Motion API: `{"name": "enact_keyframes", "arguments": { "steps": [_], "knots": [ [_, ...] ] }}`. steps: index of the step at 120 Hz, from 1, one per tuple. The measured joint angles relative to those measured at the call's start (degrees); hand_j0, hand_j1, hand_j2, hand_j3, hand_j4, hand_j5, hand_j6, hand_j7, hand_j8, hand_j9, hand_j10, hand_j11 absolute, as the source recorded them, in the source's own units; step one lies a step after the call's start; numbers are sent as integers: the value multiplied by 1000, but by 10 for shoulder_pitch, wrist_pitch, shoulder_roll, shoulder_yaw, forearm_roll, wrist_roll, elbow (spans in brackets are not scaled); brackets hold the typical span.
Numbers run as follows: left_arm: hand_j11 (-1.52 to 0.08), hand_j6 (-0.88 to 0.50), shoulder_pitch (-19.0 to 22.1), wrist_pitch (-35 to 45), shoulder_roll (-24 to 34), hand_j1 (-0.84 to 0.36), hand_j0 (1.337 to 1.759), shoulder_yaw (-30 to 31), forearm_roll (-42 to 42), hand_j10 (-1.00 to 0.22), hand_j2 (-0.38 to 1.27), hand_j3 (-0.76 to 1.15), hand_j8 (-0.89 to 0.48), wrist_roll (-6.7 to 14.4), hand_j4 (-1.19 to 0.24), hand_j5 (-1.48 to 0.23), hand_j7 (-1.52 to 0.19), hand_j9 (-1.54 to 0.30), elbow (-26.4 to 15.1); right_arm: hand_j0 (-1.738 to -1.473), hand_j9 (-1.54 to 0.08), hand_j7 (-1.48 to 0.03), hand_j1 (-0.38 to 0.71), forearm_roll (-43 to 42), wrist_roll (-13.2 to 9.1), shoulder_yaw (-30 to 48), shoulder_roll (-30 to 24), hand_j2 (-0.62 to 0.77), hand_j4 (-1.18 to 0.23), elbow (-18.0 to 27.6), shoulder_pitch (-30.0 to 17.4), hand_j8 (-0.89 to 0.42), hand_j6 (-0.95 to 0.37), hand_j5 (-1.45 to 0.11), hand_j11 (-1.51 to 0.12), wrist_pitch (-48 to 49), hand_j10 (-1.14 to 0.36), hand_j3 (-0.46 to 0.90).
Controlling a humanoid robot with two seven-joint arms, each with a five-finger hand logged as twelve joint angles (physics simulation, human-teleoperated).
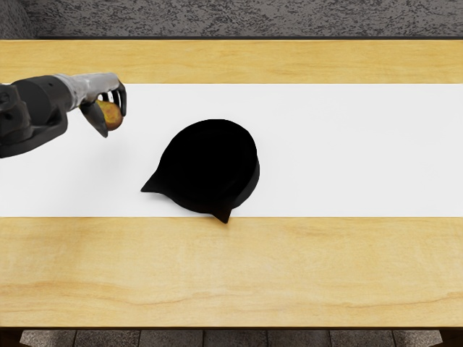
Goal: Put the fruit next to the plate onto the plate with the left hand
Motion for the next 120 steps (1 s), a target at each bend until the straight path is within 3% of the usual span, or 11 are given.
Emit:
{"name": "enact_keyframes", "arguments": {
  "steps": [57, 61, 120],
  "knots": [
    [-1048, -324, -29, -2, -117, -311, 1651, 1, -35, -618, 327, 0, -312, 1, -717, -1192, -1131, -1075, 0, -1658, 0, 0, -349, 0, 0, 0, 0, 0, 0, 0, 0, 1, 1, 0, 0, 0, 1, 0],
    [-1045, -321, -30, -2, -122, -330, 1651, 1, -36, -625, 391, 0, -324, 1, -719, -1192, -1128, -1073, 0, -1658, 0, 0, -349, 0, 0, 0, 0, 0, 0, 0, 0, 1, 1, 0, 0, 0, 1, 0],
    [-1075, -311, -33, 1, -184, -339, 1649, 5, -54, -593, 384, 0, -293, 0, -743, -1179, -1141, -1090, 0, -1658, 0, 0, -349, 0, 0, -1, 0, 0, 0, 0, 0, 0, 1, 0, 0, 0, 0, 0]
  ]
}}
